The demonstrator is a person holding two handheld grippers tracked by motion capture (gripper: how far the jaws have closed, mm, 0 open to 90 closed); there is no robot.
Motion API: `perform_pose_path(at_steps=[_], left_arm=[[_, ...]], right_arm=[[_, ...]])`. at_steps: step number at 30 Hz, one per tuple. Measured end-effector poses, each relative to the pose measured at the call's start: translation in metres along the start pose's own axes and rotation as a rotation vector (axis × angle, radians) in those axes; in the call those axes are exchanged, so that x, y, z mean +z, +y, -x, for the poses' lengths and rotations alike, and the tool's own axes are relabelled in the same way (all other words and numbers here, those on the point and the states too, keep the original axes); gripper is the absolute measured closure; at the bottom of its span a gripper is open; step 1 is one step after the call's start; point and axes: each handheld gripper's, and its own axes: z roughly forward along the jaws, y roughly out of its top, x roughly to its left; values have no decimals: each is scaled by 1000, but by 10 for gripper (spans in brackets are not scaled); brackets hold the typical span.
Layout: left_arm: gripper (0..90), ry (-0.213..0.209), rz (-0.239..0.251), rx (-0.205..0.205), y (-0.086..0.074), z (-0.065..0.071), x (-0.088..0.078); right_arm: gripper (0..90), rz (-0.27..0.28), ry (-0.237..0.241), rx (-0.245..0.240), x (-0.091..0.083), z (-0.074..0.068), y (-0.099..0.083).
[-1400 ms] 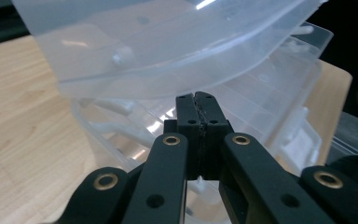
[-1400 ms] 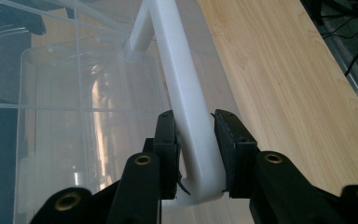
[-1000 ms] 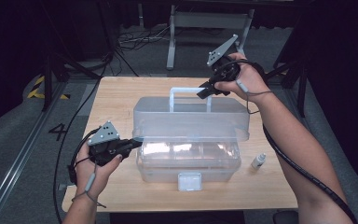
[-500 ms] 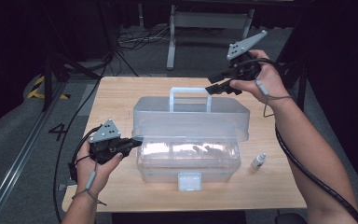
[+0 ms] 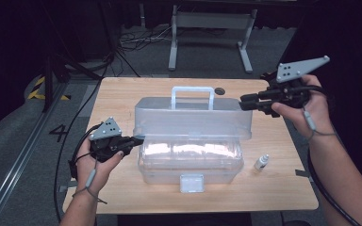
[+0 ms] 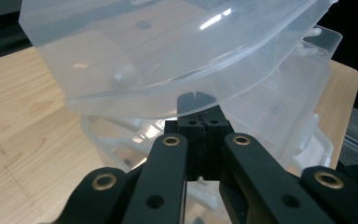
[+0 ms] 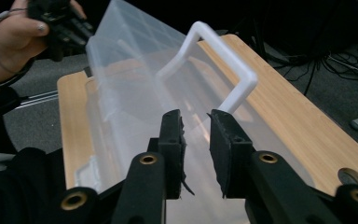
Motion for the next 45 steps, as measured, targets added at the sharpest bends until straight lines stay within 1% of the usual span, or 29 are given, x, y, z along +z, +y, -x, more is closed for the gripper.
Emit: perform_pose_path(at_steps=[2, 3, 4, 6, 8, 10, 12, 14, 15, 16, 20, 24, 26, 30, 33, 36, 37, 38, 39, 40, 41, 42, 43, 44, 45], left_arm=[[898, -1, 1, 1, 2, -1, 0], [898, -1, 3, -1, 2, -1, 0], [898, -1, 8, -1, 3, -2, 0], [898, -2, 17, -7, 4, -2, 0], [897, -2, 29, -4, 6, -4, 0], [897, 1, 36, -2, 7, -5, 1], [897, 6, 40, 2, 9, -6, 1], [896, 6, 43, 4, 10, -6, 1], [896, 6, 43, 4, 10, -6, 1], [896, 7, 48, 5, 11, -7, 1], [896, 5, 63, -3, 14, -10, 1], [897, 11, 76, 0, 18, -11, 3], [897, 21, 81, 3, 20, -12, 3], [898, 20, 93, -1, 22, -14, 4], [898, 24, 104, -7, 23, -15, 5], [898, 27, 115, -18, 24, -15, 5], [898, 29, 117, -18, 24, -15, 6], [898, 29, 117, -18, 24, -15, 6], [898, 29, 119, -21, 24, -15, 8], [897, 29, 119, -21, 24, -15, 8], [897, 29, 121, -24, 24, -15, 9], [897, 29, 121, -24, 24, -15, 9], [897, 26, 124, -31, 25, -15, 10], [897, 32, 130, -33, 25, -15, 10], [897, 28, 129, -32, 25, -16, 11]], right_arm=[[808, 15, -11, -2, -10, -12, -13], [808, 15, -11, -2, -10, -12, -13], [817, 23, -17, 2, -15, -17, -21], [796, 33, -16, 14, -18, -20, -29], [775, 44, -21, 32, -20, -21, -36], [759, 40, -36, 46, -21, -20, -44], [757, 45, -39, 64, -22, -19, -51], [747, 46, -47, 78, -24, -18, -57], [747, 46, -47, 78, -24, -18, -57], [729, 64, -45, 99, -25, -19, -62], [726, 67, -46, 108, -26, -21, -68], [726, 74, -52, 112, -29, -30, -74], [716, 74, -41, 114, -30, -34, -75], [716, 72, -41, 109, -30, -42, -78], [714, 72, -45, 111, -30, -45, -81], [706, 79, -53, 125, -30, -45, -85], [699, 80, -65, 126, -30, -45, -86], [699, 80, -65, 126, -30, -45, -86], [674, 84, -97, 127, -30, -45, -88], [674, 84, -97, 127, -30, -45, -88], [621, 96, -141, 128, -29, -45, -91], [621, 96, -141, 128, -29, -45, -91], [568, 111, -173, 134, -27, -44, -93], [546, 119, -182, 141, -25, -43, -95], [525, 124, -188, 145, -24, -42, -96]])
